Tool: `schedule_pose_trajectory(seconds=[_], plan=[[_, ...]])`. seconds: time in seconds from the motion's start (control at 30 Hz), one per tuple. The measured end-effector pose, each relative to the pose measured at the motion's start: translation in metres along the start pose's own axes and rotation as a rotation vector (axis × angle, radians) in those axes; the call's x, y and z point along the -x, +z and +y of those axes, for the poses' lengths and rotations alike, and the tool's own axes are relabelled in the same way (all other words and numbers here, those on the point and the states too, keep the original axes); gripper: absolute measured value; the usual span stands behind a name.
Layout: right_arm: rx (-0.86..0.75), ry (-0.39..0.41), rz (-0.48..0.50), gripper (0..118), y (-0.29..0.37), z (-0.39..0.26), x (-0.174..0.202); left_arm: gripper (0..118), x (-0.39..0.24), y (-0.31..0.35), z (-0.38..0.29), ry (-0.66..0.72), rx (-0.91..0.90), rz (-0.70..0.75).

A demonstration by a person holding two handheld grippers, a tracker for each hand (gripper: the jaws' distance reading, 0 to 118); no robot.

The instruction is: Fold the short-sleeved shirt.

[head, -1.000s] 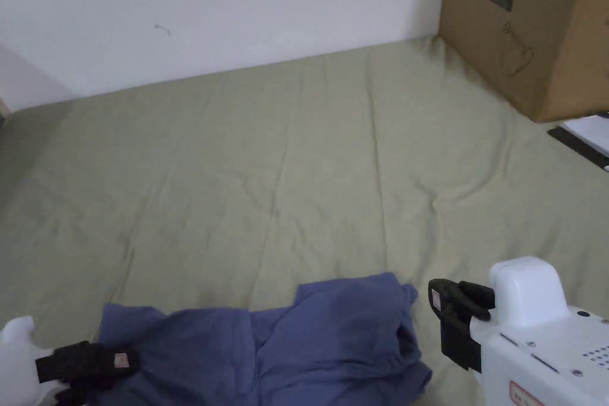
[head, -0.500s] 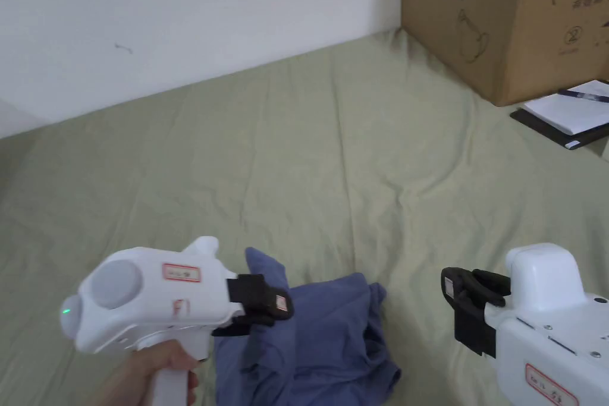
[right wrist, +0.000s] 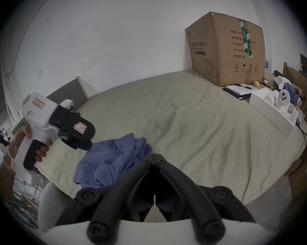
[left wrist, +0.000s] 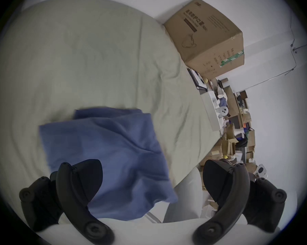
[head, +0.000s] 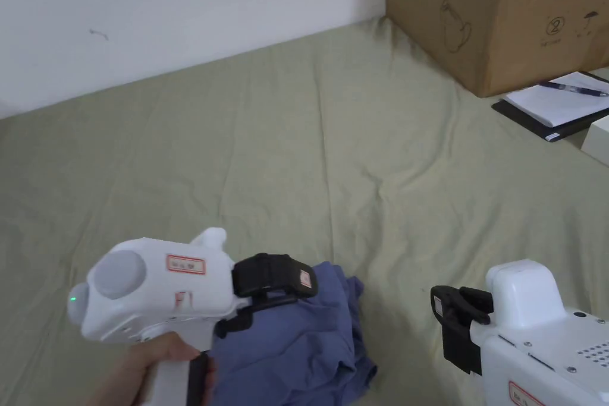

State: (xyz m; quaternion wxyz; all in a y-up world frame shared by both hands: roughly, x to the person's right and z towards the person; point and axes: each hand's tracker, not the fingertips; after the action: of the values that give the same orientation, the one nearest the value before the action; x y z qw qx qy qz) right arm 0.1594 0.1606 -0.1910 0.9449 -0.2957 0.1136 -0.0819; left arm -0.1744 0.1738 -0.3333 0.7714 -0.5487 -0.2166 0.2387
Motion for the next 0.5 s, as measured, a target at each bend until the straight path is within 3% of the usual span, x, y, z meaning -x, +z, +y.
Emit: schedule_pose_trajectory(seconds=[0.07,0.1,0.13,0.17,0.2,0.37,0.5], plan=[[0.013,0.016,0.007,0,-0.002,-0.002,0.003,110,0.011,0.013,-0.002,0.018,-0.011,0.089],[0.02,0.025,0.012,0,-0.003,-0.003,0.006,95,0.017,0.018,-0.004,0.008,-0.022,0.132],[0.024,0.034,0.017,0,-0.003,-0.004,0.009,68,0.024,0.018,-0.004,-0.015,-0.031,0.16],[0.027,0.04,0.02,0,-0.004,-0.004,0.01,31,0.028,0.017,-0.006,-0.02,-0.033,0.196],[0.028,0.045,0.021,0,-0.005,-0.005,0.012,7,0.033,0.013,-0.009,-0.002,-0.017,0.228],[0.025,0.041,0.025,0,-0.007,-0.005,0.017,1,0.029,-0.01,-0.023,0.019,0.023,0.09],[0.033,0.046,0.018,0,-0.008,-0.004,0.014,1,-0.001,-0.049,-0.03,-0.105,0.109,0.07]])
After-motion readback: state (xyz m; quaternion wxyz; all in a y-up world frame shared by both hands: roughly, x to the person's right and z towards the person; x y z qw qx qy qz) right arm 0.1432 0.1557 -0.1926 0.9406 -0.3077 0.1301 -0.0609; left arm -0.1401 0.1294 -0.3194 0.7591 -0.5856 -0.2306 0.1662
